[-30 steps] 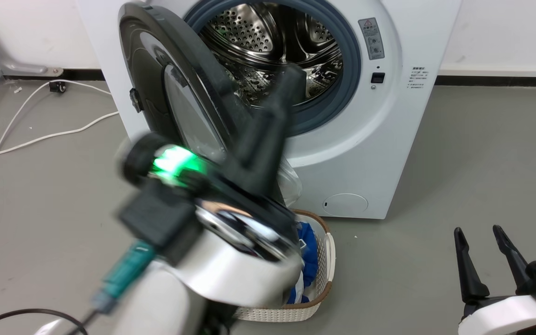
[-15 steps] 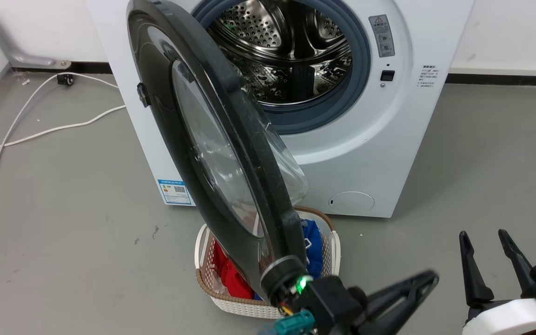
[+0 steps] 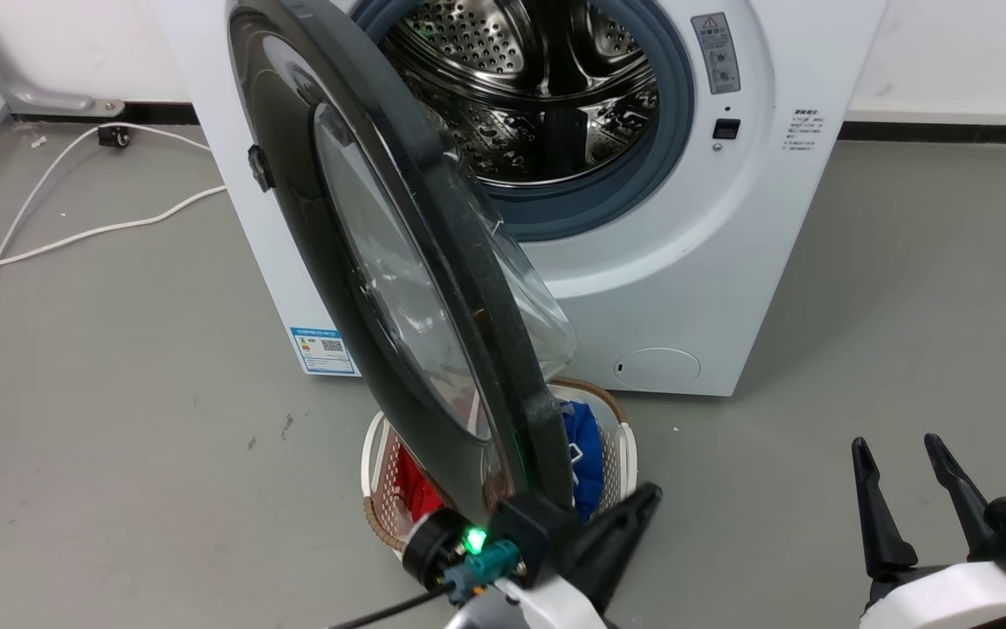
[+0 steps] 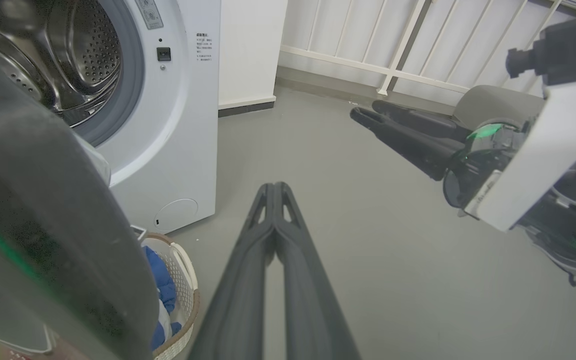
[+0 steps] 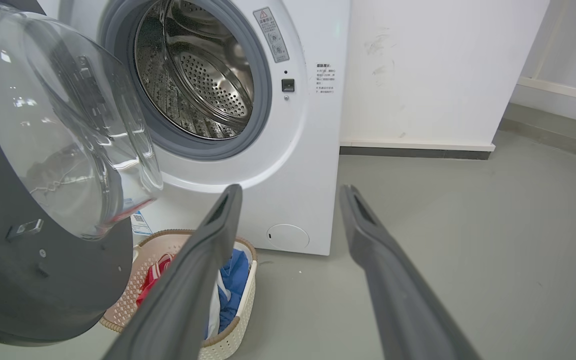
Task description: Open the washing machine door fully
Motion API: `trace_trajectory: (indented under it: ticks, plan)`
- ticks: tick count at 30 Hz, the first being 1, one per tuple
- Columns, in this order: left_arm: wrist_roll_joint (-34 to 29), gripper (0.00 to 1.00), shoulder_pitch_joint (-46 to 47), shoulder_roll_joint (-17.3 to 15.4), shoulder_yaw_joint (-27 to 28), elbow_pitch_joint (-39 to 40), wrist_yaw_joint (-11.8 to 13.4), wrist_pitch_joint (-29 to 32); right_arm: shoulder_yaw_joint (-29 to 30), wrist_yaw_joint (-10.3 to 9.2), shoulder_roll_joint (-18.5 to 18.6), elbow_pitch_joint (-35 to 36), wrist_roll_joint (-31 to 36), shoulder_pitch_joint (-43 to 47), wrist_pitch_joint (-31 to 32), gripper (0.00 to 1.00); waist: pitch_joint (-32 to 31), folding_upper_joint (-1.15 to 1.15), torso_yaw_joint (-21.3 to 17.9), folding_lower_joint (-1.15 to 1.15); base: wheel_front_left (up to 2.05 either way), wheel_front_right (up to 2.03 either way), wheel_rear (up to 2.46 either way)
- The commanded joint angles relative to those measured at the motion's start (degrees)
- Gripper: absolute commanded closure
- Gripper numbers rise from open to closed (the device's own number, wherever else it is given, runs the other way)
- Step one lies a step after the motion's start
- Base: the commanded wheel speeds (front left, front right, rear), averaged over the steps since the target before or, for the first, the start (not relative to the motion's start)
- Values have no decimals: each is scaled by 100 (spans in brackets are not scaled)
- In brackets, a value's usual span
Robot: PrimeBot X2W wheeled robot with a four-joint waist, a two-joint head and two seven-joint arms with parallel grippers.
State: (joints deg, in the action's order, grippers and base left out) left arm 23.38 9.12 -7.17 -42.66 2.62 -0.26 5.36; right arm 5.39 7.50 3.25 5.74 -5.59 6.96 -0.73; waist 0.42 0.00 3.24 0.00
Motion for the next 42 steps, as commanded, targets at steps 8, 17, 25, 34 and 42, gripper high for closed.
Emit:
trace_trajectory:
  ticks: [8, 17, 25, 34, 42]
  plan:
    - [13, 100, 358, 70, 321, -416, 176, -267, -10, -1, -31, -69, -75, -82, -22, 0, 47, 0, -60, 0, 0, 0, 0]
    - [17, 100, 360, 0, 410, -565, 312, -329, 5, -1, -36, -167, -20, -134, -75, 0, 57, 0, -27, 0, 0, 0, 0]
    - [52, 100, 221, -112, 492, -571, 435, -343, 20, -1, -37, -244, 1, -143, -105, 0, 37, 0, 49, 0, 0, 0, 0]
    - [-94, 100, 91, -367, 478, -355, 552, -332, 117, -1, -18, -257, 167, -139, -116, 0, 28, 0, 293, 0, 0, 0, 0]
    - [-116, 100, 9, -436, 414, -120, 598, -338, 213, -1, -27, -318, 138, -187, -90, 0, 31, 0, 737, 0, 0, 0, 0]
